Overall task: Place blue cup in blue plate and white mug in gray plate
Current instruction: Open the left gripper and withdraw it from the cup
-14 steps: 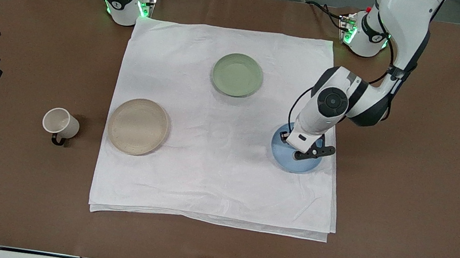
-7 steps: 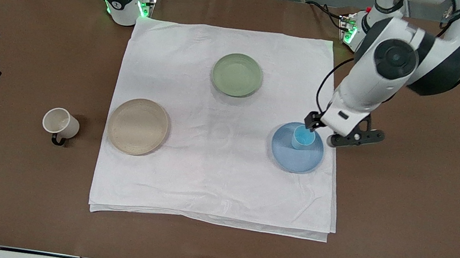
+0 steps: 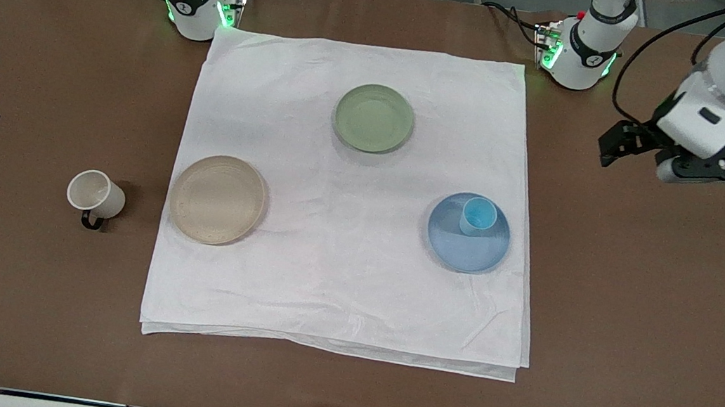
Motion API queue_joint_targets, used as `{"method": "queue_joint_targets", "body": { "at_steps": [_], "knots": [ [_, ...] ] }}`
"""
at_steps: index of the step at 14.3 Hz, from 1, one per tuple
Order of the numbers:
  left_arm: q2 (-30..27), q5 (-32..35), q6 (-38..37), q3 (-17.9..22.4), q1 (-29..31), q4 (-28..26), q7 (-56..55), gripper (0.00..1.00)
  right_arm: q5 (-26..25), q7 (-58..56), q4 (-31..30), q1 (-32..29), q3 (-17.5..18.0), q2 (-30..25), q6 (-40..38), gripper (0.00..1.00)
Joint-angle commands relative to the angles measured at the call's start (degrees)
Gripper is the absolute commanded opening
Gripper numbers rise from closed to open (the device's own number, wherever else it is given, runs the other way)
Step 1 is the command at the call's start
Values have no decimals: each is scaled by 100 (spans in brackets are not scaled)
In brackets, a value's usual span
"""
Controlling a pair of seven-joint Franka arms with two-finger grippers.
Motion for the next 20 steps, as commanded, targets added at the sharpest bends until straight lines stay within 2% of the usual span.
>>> {"method": "queue_joint_targets", "body": {
  "at_steps": [1,4,7,10,11,14,20],
  "knots": [
    [-121,-200,-31,-4,333,68,562,93,66,38,-58,64,-66,-49,39,100],
    [-33,-209,-23,5,500,420,808,99,66,38,-58,82,-66,-49,48,100],
    [107,-209,4,31,605,658,844,100,66,38,-58,82,-66,-49,39,100],
    [677,-139,-40,31,614,1411,844,100,57,38,-58,82,-66,-41,39,100],
    [731,-130,-66,31,615,1493,949,100,57,38,-58,82,-66,-23,30,100],
    [741,-165,-67,31,904,1441,1564,100,66,46,-58,64,-66,169,48,100],
    [741,-130,-75,23,896,1449,1521,100,66,29,-6,64,-66,889,415,100]
  ]
}}
